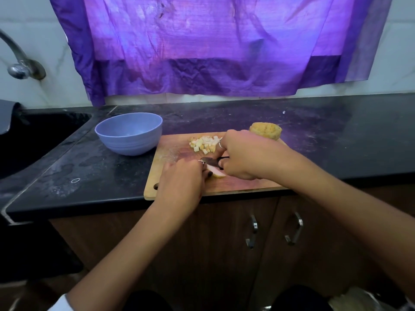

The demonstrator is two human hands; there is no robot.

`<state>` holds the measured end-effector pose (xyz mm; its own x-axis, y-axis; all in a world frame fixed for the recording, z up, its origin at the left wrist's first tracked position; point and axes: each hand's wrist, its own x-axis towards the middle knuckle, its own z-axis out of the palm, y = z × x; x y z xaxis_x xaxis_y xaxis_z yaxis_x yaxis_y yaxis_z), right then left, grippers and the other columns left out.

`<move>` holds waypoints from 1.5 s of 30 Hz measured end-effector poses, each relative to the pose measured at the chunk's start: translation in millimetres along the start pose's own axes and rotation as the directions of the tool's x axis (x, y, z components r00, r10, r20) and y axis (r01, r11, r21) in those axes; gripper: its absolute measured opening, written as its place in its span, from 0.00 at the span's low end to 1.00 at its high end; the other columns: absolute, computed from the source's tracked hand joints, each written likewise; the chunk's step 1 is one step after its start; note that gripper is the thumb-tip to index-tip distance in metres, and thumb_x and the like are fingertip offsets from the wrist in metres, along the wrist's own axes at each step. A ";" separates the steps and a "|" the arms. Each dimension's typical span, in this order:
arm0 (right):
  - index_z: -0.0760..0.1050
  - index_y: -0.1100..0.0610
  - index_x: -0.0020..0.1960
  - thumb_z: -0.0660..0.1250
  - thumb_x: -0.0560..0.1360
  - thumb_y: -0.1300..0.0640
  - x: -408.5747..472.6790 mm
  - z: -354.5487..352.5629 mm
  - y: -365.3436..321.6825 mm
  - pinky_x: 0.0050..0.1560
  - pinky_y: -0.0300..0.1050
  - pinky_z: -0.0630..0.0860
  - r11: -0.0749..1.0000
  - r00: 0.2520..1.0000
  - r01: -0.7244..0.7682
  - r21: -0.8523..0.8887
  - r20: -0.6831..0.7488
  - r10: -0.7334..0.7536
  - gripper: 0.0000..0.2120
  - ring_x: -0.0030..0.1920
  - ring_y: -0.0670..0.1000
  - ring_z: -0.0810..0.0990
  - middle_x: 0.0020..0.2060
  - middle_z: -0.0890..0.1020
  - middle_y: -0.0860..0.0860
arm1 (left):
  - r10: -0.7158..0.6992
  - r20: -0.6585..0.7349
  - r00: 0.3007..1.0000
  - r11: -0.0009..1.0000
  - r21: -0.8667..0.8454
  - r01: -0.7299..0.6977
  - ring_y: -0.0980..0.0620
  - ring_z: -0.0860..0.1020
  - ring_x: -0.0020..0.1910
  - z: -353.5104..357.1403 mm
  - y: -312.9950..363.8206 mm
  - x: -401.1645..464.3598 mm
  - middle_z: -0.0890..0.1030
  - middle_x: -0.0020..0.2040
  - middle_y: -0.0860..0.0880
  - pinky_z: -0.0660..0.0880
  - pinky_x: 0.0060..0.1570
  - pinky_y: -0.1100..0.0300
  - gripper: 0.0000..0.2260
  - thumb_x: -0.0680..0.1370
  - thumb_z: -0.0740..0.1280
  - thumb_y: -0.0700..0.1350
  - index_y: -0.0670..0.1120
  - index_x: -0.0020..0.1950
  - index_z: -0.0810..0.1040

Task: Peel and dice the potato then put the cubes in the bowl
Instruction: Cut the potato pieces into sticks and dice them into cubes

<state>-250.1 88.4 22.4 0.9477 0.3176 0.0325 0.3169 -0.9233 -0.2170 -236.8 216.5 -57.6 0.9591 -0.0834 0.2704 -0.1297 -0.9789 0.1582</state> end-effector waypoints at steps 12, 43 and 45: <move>0.75 0.53 0.63 0.64 0.78 0.58 -35.3 -3.2 9.1 0.29 0.35 0.67 0.998 0.999 -0.025 -0.055 0.041 0.027 0.14 0.35 0.46 0.73 0.40 0.73 0.50 | 0.028 0.093 0.995 1.000 -0.002 -0.028 0.46 0.76 0.57 -2.2 -1.8 7.9 0.80 0.58 0.46 0.71 0.60 0.52 0.15 0.82 0.57 0.52 0.48 0.64 0.77; 0.56 0.35 0.73 0.53 0.82 0.48 -53.0 53.7 65.1 0.47 0.45 0.74 0.986 0.959 -0.167 -0.016 -0.233 0.159 0.21 0.54 0.52 0.77 0.56 0.77 0.49 | 0.503 0.045 0.863 0.844 -0.243 -0.479 0.58 0.78 0.51 -16.2 -41.5 40.2 0.83 0.50 0.57 0.75 0.55 0.58 0.07 0.77 0.70 0.45 0.52 0.53 0.84; 0.57 0.34 0.72 0.53 0.82 0.47 -55.8 50.6 73.6 0.49 0.47 0.75 0.980 0.954 -0.199 -0.026 -0.233 0.187 0.20 0.56 0.53 0.77 0.58 0.77 0.49 | 0.480 0.019 0.877 0.847 -0.270 -0.458 0.59 0.77 0.50 -16.3 -40.0 36.7 0.82 0.49 0.58 0.74 0.54 0.59 0.07 0.77 0.69 0.46 0.52 0.53 0.84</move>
<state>-281.6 13.6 -44.8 0.9727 0.0798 0.2179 0.1231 -0.9734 -0.1934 -200.5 255.7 -38.6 0.7835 -0.5469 0.2950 -0.6171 -0.7406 0.2661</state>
